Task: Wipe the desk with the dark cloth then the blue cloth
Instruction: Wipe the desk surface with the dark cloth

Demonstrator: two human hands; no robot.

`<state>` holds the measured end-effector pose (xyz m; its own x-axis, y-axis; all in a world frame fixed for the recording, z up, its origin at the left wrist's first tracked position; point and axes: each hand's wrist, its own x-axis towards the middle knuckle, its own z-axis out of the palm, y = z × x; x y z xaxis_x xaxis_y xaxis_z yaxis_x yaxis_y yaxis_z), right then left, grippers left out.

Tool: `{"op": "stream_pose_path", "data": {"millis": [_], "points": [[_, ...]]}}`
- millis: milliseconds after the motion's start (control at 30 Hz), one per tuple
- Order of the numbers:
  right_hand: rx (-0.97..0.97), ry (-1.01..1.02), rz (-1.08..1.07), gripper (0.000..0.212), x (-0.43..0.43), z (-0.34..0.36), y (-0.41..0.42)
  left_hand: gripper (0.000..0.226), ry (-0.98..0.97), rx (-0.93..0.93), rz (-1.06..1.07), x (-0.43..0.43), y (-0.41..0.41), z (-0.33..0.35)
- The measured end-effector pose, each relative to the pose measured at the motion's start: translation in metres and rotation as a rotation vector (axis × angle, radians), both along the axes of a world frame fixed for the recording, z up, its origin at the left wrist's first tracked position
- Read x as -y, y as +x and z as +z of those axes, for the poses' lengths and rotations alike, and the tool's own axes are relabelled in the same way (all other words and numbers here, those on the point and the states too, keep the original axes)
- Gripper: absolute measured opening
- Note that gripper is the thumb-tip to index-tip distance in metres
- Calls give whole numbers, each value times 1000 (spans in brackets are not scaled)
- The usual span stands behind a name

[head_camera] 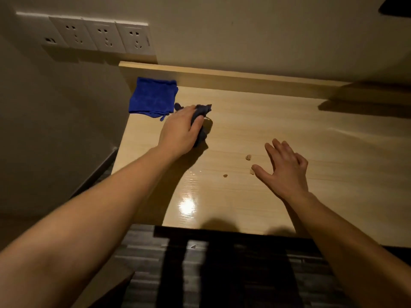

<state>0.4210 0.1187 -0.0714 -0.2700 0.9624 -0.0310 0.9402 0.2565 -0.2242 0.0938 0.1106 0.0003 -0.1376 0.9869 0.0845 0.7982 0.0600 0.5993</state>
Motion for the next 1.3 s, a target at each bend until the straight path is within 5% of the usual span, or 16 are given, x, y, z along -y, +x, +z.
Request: {"op": "stream_pose_path", "data": {"millis": [300, 700, 1300], "points": [[14, -13, -10, 89, -3, -2, 0, 63, -181, -437, -138, -106, 3, -47], [55, -62, 23, 94, -8, 2, -1, 77, -261, -460, -143, -99, 5, -68], [25, 35, -6, 88, 2, -3, -2, 75, -262, -454, -137, 65, 41, -70]]}}
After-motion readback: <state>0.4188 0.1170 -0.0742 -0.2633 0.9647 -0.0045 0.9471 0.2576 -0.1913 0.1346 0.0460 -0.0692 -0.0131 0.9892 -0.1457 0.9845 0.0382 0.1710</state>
